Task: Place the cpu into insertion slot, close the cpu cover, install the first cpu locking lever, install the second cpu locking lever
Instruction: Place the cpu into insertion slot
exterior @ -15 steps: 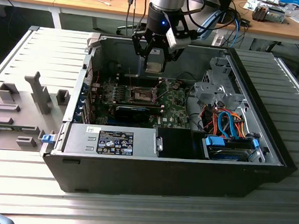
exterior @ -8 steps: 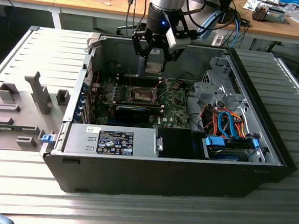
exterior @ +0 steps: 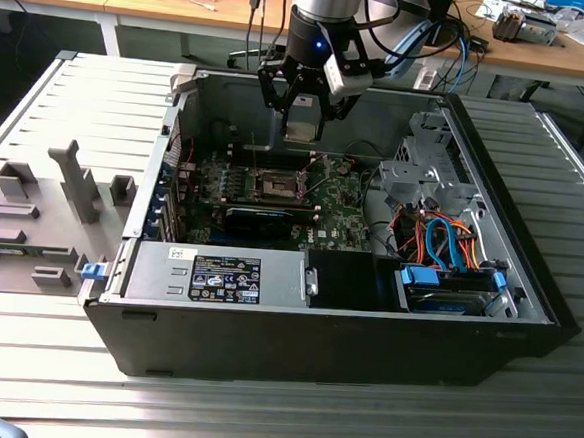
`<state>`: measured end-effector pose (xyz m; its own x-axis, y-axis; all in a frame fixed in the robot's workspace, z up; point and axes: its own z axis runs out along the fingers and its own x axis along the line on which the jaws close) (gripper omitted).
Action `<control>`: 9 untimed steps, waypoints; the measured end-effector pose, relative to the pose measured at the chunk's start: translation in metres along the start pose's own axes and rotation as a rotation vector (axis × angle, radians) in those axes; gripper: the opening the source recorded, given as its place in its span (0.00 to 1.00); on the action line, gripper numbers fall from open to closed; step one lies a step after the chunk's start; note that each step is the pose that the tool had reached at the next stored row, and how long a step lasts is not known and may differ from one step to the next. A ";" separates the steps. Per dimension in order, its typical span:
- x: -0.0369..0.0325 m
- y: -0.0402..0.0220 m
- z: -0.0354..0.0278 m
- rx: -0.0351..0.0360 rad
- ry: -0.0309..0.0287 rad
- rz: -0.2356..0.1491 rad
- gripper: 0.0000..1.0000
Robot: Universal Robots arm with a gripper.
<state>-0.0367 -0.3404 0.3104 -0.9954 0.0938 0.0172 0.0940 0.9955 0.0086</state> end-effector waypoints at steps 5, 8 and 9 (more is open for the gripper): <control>0.0000 0.0000 0.0001 0.0000 0.0000 0.003 0.55; 0.0000 0.0000 0.0001 0.0000 0.0000 0.005 0.55; 0.0000 0.0000 0.0001 -0.0001 -0.0001 0.006 0.55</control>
<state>-0.0367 -0.3404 0.3103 -0.9949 0.0996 0.0172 0.0998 0.9950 0.0086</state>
